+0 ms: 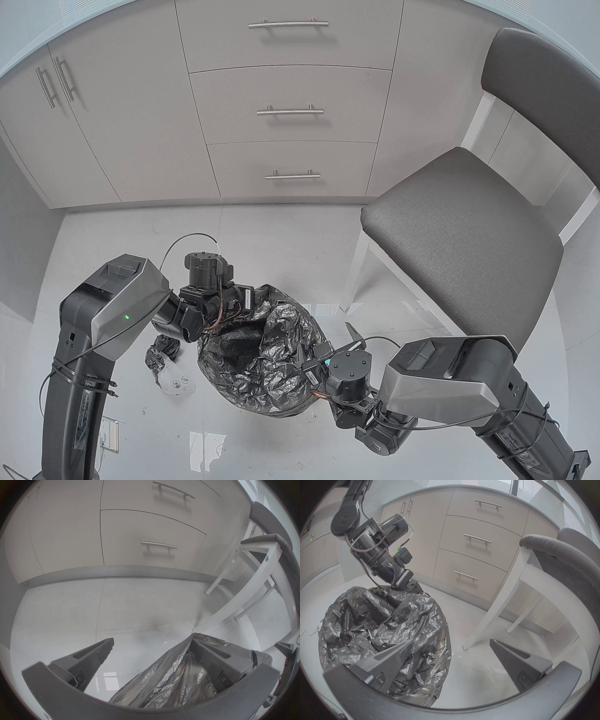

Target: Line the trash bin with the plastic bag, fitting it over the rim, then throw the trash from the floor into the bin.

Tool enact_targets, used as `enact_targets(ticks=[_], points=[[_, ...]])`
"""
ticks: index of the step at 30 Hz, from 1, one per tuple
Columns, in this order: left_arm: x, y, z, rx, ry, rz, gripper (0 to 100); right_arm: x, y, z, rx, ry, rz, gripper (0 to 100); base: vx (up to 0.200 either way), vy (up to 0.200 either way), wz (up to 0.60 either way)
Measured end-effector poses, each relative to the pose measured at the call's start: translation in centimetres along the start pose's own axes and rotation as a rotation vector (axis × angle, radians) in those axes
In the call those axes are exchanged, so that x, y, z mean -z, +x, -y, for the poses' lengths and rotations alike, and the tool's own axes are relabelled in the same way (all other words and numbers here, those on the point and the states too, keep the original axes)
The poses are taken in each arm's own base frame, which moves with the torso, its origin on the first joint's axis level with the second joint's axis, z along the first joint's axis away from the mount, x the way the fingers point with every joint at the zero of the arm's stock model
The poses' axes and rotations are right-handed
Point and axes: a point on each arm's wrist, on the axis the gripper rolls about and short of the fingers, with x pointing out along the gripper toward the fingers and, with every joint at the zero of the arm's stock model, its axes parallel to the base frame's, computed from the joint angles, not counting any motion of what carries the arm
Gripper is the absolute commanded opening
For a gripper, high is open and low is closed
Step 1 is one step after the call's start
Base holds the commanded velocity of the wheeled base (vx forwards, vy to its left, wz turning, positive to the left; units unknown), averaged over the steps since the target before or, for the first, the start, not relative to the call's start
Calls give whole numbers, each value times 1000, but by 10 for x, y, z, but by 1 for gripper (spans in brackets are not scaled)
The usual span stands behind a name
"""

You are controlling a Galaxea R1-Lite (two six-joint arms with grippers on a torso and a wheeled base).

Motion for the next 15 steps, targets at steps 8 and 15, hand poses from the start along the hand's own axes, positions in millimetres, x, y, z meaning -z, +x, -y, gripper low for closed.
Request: enact_targets(ticks=[8, 15], points=[[8, -4, 0, 4, -3, -32, 100, 12, -6, 0, -12, -20, -29, 100, 0, 0, 0], [9, -16, 1, 4, -4, -77, 100, 22, -16, -3, -37, -54, -61, 100, 0, 0, 0]])
